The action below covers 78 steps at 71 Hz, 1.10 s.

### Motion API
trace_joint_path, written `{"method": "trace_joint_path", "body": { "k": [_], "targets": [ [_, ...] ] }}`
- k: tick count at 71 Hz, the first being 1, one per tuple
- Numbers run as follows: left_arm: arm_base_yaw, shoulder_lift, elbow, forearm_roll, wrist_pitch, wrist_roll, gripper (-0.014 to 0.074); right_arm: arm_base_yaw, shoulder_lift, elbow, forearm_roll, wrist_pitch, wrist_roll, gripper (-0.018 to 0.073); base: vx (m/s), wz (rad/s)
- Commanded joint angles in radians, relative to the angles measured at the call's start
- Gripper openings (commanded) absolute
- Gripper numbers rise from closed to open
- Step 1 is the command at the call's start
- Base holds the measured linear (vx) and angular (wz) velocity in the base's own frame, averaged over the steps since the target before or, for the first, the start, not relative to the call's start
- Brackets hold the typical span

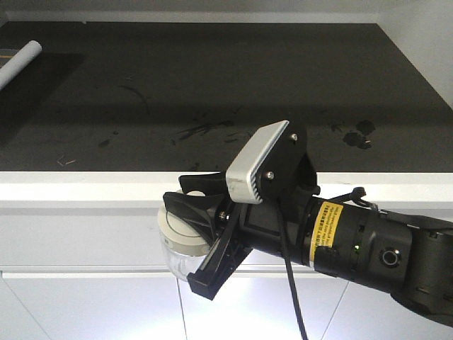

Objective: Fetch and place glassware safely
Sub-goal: 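Hold the jar in the right gripper while the base turns away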

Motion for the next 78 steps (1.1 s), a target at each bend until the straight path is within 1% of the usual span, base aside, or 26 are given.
{"method": "trace_joint_path", "body": {
  "k": [1, 46, 78],
  "targets": [
    [-0.006, 0.002, -0.027, -0.003, -0.07, -0.009, -0.0007, -0.002, -0.034, -0.031, 0.026, -0.079, -0.001, -0.0003, 0.0, 0.0],
    [-0.006, 0.002, -0.027, -0.003, -0.07, -0.009, -0.0007, -0.002, -0.034, -0.031, 0.025, -0.078, -0.001, -0.0003, 0.0, 0.01],
    [-0.006, 0.002, -0.027, -0.003, -0.07, -0.009, -0.0007, -0.002, -0.034, -0.031, 0.023, -0.075, -0.001, -0.0003, -0.04, 0.14]
  ]
}}
